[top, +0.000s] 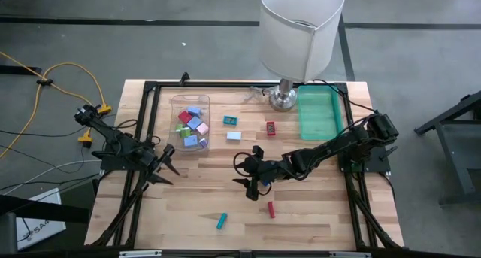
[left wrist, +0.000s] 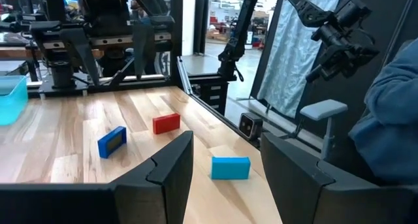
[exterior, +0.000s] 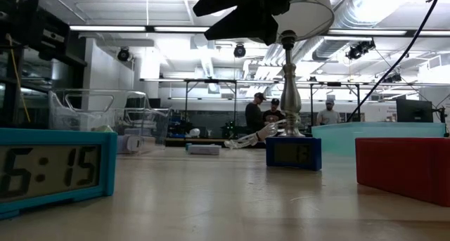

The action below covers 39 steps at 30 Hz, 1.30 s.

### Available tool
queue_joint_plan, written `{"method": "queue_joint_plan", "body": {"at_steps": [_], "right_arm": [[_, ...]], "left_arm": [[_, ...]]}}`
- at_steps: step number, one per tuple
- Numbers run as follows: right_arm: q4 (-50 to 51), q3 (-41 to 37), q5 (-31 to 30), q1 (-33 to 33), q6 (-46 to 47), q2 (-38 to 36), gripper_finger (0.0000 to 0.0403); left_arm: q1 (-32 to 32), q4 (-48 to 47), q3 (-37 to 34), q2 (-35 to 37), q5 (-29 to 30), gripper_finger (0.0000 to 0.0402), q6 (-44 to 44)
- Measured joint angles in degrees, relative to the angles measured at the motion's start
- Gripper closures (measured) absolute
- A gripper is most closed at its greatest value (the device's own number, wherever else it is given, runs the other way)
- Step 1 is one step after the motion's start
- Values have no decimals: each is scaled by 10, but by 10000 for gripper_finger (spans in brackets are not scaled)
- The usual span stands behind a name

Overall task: Pick & Place Office items
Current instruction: Put the blue mini digital clock into the light blue bin

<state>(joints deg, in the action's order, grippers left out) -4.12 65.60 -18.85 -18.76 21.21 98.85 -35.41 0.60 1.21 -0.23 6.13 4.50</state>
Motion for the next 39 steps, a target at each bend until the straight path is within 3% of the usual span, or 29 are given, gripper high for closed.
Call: {"method": "queue_joint_plan", "body": {"at_steps": [9,39], "right_arm": [[0,0,0,0,0,0,182],[-36,0,-2,6,-37,0,182]], "left_arm": [[0,39,0,0,1,229,0],[0,44,0,0,-1,229,0]]}}
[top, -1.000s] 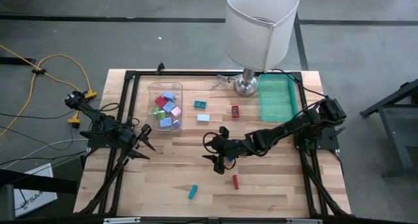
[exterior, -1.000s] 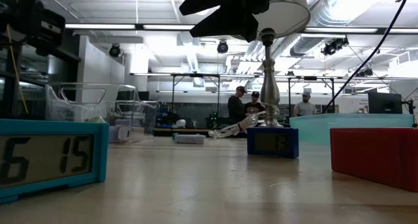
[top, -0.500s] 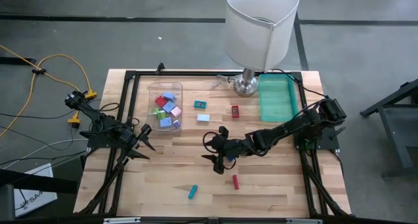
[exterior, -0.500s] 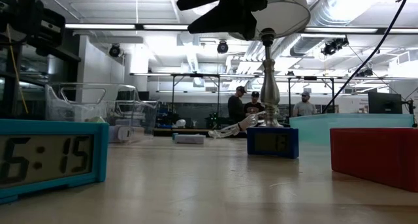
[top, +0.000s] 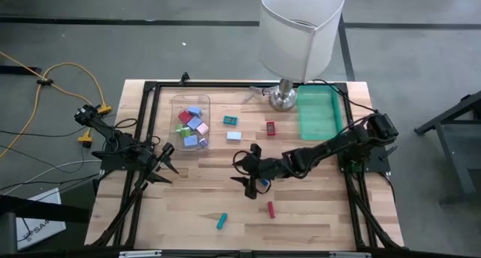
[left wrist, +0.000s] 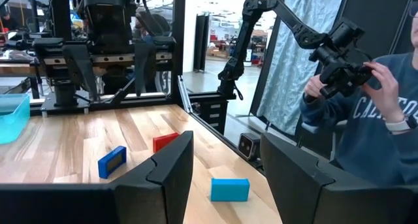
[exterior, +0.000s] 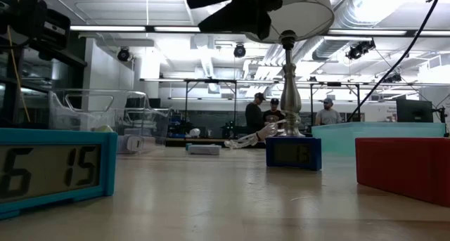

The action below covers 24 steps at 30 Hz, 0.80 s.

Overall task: Pick & Place Office items
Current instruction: Put the blue mini digital clock into the light blue bin

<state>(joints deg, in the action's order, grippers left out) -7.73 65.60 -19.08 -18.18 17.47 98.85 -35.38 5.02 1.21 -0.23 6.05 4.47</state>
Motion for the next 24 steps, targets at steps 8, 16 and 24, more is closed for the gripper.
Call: {"method": "queue_joint_plan", "body": {"at_steps": [8,16,24], "right_arm": [[17,14,-28,-5,-37,0,182],[143,117,-115,-40,-56,0,182],[260,172,-187,-85,16,0,182]], "left_arm": [[0,2,0,0,0,229,0],[0,2,0,0,0,229,0],[0,2,0,0,0,229,0]]}}
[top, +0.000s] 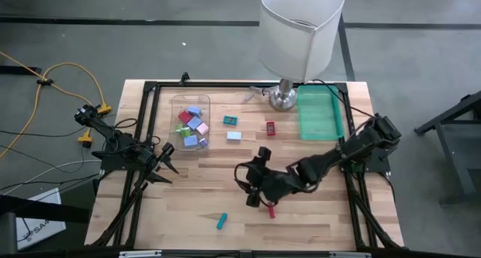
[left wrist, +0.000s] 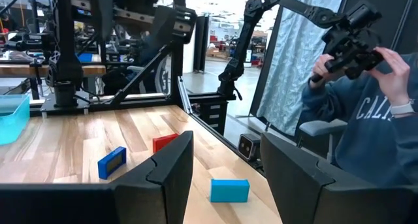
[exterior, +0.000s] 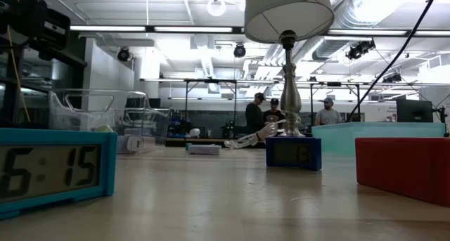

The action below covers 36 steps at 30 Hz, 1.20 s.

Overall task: Pick & Place Office items
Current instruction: Put the blue mini digital clock into the light blue bin

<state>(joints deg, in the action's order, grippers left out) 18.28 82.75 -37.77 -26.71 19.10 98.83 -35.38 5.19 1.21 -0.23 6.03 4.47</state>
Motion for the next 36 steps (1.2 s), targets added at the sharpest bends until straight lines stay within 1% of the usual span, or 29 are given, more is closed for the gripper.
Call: {"method": "queue_joint_plan", "body": {"at_steps": [6,11,14,18,23,26,29,36], "right_arm": [[90,13,9,-15,142,0,182],[139,13,63,-10,257,0,182],[168,13,88,-2,294,0,182],[232,13,122,18,348,3,182],[270,11,191,42,388,37,182],[277,12,217,49,398,52,182],[274,13,231,55,406,72,182],[307,12,250,54,452,97,182]], "left_arm": [[0,0,0,0,0,229,0],[0,0,0,0,0,229,0],[0,0,0,0,0,229,0],[0,0,0,0,0,229,0],[0,0,0,0,0,229,0],[0,2,0,0,0,229,0],[0,5,0,0,0,229,0],[0,13,0,-1,-1,229,0]]}}
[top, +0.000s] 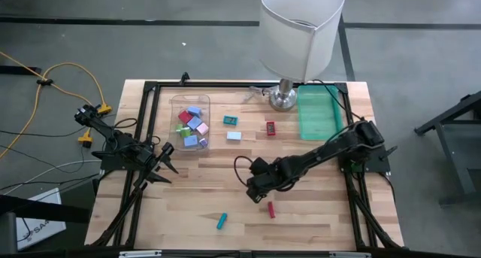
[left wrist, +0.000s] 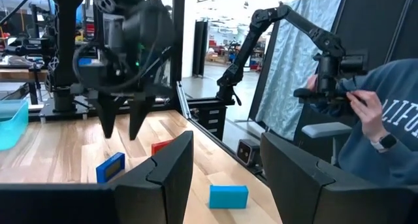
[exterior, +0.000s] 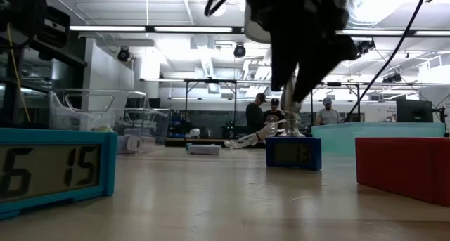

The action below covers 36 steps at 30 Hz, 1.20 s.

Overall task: Pick & Place Office items
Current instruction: Put the blue mini digital clock into the light blue bin

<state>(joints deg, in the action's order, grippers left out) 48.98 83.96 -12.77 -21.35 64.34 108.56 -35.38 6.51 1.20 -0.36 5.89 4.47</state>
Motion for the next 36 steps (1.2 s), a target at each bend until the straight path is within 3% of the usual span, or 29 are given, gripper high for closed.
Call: {"method": "queue_joint_plan", "body": {"at_steps": [15,36], "right_arm": [[13,0,36,-4,46,60,182],[15,0,24,-3,47,62,182]], "left_arm": [[0,6,0,-5,2,229,0],[0,9,0,-5,2,229,0]]}}
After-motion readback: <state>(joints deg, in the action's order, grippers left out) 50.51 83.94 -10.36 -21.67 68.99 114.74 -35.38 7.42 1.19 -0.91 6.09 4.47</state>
